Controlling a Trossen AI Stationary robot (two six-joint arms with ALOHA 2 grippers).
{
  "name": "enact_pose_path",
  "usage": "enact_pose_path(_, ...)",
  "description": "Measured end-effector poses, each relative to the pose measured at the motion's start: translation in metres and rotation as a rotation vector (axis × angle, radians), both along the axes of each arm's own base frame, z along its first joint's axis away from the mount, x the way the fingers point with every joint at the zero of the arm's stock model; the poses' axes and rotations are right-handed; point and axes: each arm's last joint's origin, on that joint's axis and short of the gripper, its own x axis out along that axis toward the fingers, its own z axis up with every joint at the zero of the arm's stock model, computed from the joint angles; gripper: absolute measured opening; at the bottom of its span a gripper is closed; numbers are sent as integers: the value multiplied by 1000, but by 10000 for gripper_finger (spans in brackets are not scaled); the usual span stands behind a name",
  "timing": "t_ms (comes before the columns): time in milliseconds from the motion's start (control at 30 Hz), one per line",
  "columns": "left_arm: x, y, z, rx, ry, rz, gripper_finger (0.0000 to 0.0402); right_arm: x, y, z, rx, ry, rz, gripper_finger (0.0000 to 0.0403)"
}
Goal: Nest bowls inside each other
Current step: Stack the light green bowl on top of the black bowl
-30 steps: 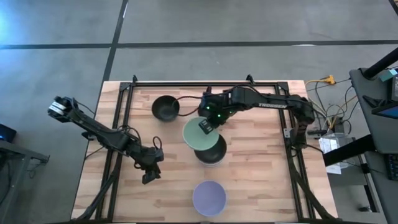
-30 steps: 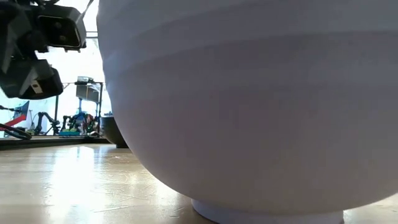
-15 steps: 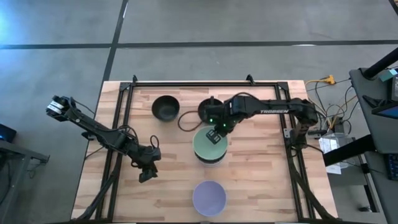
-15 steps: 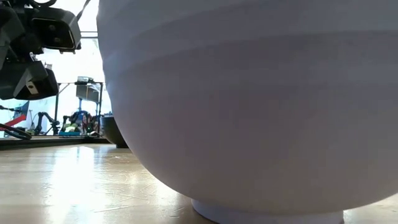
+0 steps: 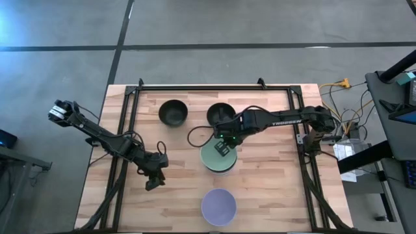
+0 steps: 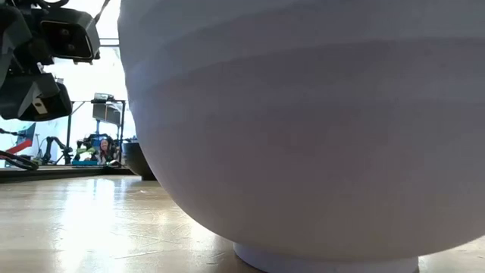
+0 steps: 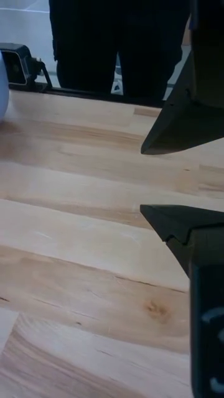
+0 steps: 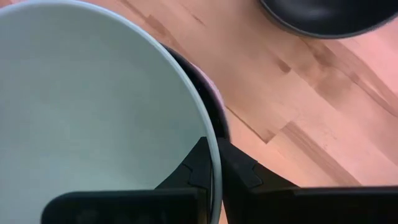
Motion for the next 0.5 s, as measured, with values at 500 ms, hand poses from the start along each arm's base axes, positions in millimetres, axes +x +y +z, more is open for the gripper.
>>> enact_pose_path(500, 2, -1, 2, -14, -23, 2, 125, -1, 17, -16, -41, 0, 31, 12)
